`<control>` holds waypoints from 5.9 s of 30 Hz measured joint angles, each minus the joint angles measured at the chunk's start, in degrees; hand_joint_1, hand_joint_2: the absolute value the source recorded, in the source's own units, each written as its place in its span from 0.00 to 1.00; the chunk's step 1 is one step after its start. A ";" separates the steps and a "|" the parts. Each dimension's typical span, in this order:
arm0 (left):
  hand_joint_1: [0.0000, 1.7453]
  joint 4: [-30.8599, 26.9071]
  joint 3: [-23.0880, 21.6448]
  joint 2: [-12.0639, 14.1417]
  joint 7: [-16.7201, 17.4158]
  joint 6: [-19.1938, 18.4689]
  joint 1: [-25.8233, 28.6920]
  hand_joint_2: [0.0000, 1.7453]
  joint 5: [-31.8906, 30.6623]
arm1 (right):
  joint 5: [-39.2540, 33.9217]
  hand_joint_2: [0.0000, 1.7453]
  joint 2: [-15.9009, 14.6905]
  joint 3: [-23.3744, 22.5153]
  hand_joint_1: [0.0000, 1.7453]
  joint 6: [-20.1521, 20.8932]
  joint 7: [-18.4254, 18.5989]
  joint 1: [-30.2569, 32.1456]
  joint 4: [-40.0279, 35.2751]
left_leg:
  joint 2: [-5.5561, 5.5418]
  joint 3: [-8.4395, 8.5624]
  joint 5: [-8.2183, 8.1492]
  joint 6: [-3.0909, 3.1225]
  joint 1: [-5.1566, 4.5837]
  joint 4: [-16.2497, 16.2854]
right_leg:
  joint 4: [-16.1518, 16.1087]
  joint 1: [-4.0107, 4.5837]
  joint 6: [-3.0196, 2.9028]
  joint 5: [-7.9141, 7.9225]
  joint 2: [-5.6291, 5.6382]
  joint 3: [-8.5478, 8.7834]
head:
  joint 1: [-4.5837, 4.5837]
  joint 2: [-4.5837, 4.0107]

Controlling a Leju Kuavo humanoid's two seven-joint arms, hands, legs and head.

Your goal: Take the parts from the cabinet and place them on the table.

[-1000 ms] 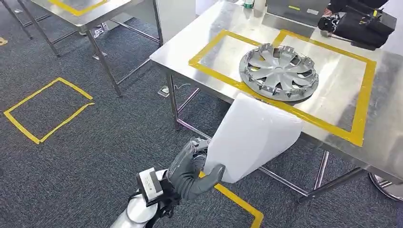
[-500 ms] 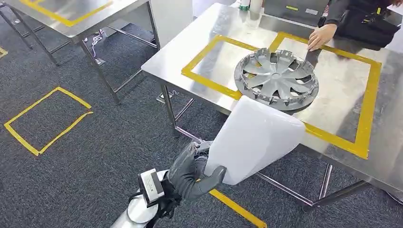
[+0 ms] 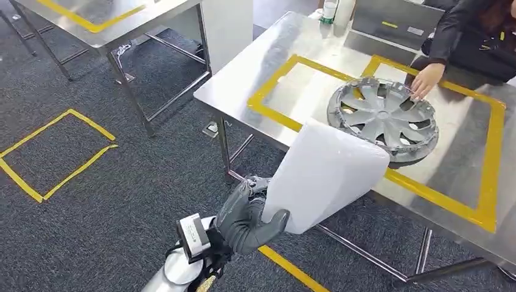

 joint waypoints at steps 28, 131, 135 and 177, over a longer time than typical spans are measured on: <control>1.00 -0.39 0.02 -0.26 0.00 0.00 -0.12 1.00 0.11 | 0.20 0.00 -0.15 -0.53 0.00 0.11 0.04 -0.43 -0.07 | 0.58 -0.18 -0.20 0.29 -0.23 0.14 | -3.26 0.16 0.17 1.72 0.15 5.04 | -0.22 0.00; 1.00 -1.27 -0.57 0.57 1.18 -0.68 0.67 1.00 -2.38 | 0.87 0.00 0.20 -2.25 0.00 0.02 -0.33 -0.47 -0.15 | 3.25 1.80 -0.87 -0.99 0.17 -0.84 | -16.68 -0.34 0.02 10.48 -0.69 7.79 | 0.13 0.00; 1.00 1.25 -0.76 0.44 2.23 -0.28 -1.72 1.00 -4.40 | 1.40 0.00 0.28 -2.19 0.00 0.00 -0.96 -0.57 -0.15 | 3.25 1.92 -0.67 -1.09 0.29 -1.33 | -16.67 -0.09 -0.50 10.47 -0.69 7.76 | 0.13 0.00; 1.00 60.43 -24.11 -4.75 28.43 10.58 -42.55 1.00 -14.12 | 0.46 0.00 3.30 -2.17 0.00 0.22 -1.25 -0.64 0.44 | 3.27 1.56 -0.27 -2.87 0.19 -1.05 | -16.60 -0.24 -0.58 10.87 -0.70 7.55 | 0.20 0.00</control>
